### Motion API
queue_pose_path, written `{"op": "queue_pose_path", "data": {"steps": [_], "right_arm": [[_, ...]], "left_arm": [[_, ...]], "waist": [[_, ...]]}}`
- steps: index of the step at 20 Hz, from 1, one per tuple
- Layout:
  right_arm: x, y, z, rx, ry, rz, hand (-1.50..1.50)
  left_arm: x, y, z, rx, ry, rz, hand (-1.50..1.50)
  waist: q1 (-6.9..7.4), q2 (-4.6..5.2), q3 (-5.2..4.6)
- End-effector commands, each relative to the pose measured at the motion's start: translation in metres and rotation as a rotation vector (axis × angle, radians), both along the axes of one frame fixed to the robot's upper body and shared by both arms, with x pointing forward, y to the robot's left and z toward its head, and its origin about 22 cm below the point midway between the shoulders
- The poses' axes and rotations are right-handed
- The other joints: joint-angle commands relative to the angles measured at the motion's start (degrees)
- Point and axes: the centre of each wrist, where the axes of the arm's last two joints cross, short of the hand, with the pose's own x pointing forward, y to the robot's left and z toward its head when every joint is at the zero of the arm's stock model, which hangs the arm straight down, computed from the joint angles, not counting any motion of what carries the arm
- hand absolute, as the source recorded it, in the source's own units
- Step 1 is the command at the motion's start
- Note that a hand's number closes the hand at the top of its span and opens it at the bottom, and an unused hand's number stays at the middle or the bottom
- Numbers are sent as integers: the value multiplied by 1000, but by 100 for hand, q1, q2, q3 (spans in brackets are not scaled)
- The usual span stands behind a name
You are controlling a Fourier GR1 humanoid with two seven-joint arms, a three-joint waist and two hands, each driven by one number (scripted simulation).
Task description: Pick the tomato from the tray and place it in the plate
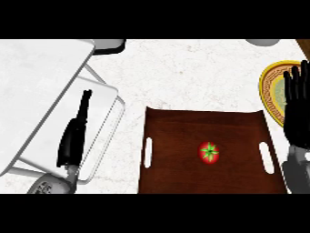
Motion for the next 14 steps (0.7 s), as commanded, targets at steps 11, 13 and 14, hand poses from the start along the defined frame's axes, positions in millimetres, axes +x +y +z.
{"op": "queue_pose_path", "data": {"steps": [11, 13, 14], "right_arm": [[-7, 87, -71, -168, 225, -567, -150], [-18, 110, -86, -264, 185, -573, -150], [-19, 122, -82, -268, 159, -567, -150]], "left_arm": [[-31, 36, -7, 50, 7, -115, 0], [-35, 37, -3, 46, -15, -95, 0], [-43, 46, -8, 42, -6, -81, 0]], "waist": [[314, 44, -119], [291, 48, -104], [268, 40, -117]]}}
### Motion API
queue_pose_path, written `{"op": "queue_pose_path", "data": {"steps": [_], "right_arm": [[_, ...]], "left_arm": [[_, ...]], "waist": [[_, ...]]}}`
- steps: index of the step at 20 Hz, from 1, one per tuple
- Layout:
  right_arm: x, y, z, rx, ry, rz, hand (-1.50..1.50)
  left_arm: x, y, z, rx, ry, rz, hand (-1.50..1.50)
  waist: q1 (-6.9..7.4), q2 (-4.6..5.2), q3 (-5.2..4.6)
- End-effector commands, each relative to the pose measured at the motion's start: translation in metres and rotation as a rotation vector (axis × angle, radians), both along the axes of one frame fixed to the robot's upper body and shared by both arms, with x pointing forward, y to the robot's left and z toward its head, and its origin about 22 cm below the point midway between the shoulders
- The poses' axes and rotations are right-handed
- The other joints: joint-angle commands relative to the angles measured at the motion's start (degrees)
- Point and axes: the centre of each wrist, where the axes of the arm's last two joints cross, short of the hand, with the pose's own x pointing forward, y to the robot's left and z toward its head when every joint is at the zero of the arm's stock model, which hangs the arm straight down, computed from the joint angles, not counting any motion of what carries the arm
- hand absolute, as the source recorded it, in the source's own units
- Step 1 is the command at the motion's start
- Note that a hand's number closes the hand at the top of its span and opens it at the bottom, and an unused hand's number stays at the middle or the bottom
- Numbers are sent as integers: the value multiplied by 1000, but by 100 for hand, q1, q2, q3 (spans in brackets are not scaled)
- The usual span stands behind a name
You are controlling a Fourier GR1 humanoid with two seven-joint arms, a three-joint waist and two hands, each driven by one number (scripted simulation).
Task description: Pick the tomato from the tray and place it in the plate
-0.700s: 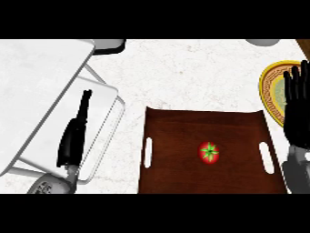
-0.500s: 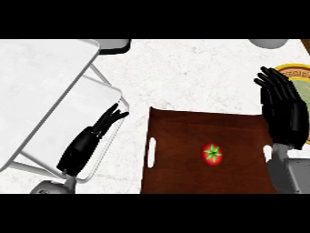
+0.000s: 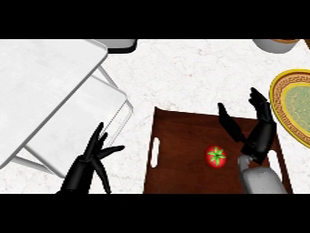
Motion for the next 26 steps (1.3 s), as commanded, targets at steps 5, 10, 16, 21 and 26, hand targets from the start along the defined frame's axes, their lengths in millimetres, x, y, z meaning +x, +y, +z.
{"op": "queue_pose_path", "data": {"steps": [5, 10, 16, 21, 26], "right_arm": [[-30, 65, -38, -177, -1, -128, -150], [-64, 67, -63, -206, 93, -190, -150], [-108, 56, -108, -216, 430, -142, -150], [-113, 59, -116, -192, 591, -83, -150], [-115, 61, -110, -160, 690, -50, -150]], "left_arm": [[8, 62, -1, 76, 13, 134, 0], [4, 65, 0, 65, 7, 150, 0], [-2, 64, 10, 63, -11, 123, 0], [-1, 61, 12, 65, -22, 97, 0], [2, 58, 12, 53, -25, 115, 0]], "waist": [[-270, 137, -126], [-442, 104, -142], [-432, 162, -162], [-337, 202, -169], [-443, 173, -167]]}}
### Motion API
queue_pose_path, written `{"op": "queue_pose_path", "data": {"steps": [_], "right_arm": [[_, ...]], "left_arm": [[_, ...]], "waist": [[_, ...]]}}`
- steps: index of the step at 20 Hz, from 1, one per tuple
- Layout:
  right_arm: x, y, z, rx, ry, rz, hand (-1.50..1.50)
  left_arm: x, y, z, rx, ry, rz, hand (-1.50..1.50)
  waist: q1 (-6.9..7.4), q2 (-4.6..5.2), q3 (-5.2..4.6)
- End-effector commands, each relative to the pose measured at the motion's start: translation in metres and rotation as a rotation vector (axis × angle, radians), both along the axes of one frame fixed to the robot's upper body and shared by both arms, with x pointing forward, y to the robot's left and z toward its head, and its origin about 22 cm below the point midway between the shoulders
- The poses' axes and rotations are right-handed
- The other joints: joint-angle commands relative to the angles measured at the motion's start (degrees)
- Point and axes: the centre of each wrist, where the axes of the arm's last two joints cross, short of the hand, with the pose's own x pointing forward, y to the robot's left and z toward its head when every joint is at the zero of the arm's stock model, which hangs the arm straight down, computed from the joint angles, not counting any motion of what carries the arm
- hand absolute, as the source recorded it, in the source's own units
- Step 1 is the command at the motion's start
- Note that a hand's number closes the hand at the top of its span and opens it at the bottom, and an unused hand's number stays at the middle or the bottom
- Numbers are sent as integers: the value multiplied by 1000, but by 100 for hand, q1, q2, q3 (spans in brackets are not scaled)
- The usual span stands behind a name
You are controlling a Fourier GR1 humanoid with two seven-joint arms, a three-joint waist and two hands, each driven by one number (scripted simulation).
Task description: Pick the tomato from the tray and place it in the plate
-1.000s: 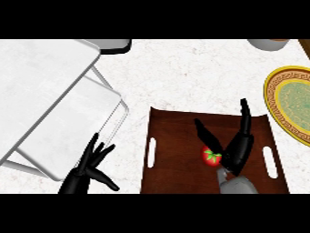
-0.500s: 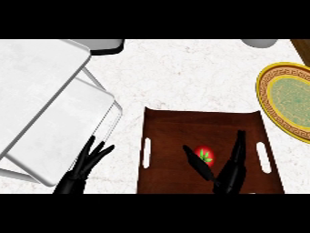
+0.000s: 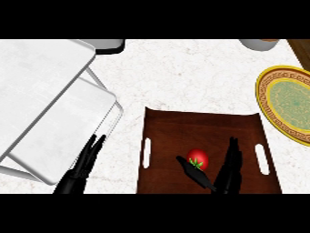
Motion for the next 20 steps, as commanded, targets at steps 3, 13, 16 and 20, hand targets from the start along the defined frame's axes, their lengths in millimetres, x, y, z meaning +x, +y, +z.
{"op": "queue_pose_path", "data": {"steps": [3, 13, 16, 20], "right_arm": [[-15, -4, -13, 50, 265, -59, -150], [11, -1, 10, -2, 462, -46, -150], [23, 4, 24, -24, 496, -55, -150], [32, 2, 45, -39, 540, -90, -150]], "left_arm": [[24, 49, 4, 106, -20, 160, 0], [28, 52, 7, 104, -19, 166, 0], [28, 57, 1, 99, 4, 173, 0], [33, 65, 4, 104, -2, 186, 0]], "waist": [[-80, 158, 60], [-96, 139, 80], [-76, 131, 90], [-152, 98, 101]]}}
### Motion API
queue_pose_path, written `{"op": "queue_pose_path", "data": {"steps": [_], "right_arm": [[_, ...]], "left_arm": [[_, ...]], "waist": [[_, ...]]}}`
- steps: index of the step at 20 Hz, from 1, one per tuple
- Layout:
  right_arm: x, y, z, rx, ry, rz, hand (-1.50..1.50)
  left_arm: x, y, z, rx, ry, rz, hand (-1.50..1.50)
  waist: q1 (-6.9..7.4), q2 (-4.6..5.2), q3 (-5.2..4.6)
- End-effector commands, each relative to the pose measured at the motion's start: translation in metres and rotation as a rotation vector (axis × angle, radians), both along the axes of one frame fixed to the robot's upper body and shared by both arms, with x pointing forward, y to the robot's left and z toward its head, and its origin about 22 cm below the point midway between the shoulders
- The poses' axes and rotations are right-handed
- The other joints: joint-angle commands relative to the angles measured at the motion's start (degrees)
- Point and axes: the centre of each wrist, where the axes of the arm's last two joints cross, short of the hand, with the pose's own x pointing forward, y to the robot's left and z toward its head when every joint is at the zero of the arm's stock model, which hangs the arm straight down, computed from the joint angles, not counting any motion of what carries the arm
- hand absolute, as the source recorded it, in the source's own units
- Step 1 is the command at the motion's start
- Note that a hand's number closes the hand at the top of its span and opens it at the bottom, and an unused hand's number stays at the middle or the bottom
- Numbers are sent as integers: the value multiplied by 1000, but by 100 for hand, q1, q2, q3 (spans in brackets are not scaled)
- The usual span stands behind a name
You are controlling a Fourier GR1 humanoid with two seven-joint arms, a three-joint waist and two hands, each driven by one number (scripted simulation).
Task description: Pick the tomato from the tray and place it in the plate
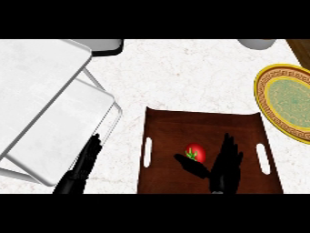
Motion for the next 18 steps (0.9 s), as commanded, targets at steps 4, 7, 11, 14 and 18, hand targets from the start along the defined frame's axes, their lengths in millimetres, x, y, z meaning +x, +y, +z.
{"op": "queue_pose_path", "data": {"steps": [4, 7, 11, 14, 18], "right_arm": [[12, 2, 10, -75, 199, -97, -150], [21, -1, 23, -85, 208, -108, -150], [20, 10, 23, -34, 214, -56, 150], [28, 9, 31, -72, 216, -6, 150], [18, 8, 21, -62, 204, 3, 150]], "left_arm": [[45, 59, 0, 93, -27, 191, 0], [40, 68, 2, 105, -33, 197, 0], [51, 65, 6, 83, -27, 177, 0], [46, 66, 3, 110, -39, 188, 0], [52, 61, -1, 89, -32, 178, 0]], "waist": [[-66, 162, 31], [-41, 144, 36], [23, 174, 55], [45, 164, 51], [2, 165, 56]]}}
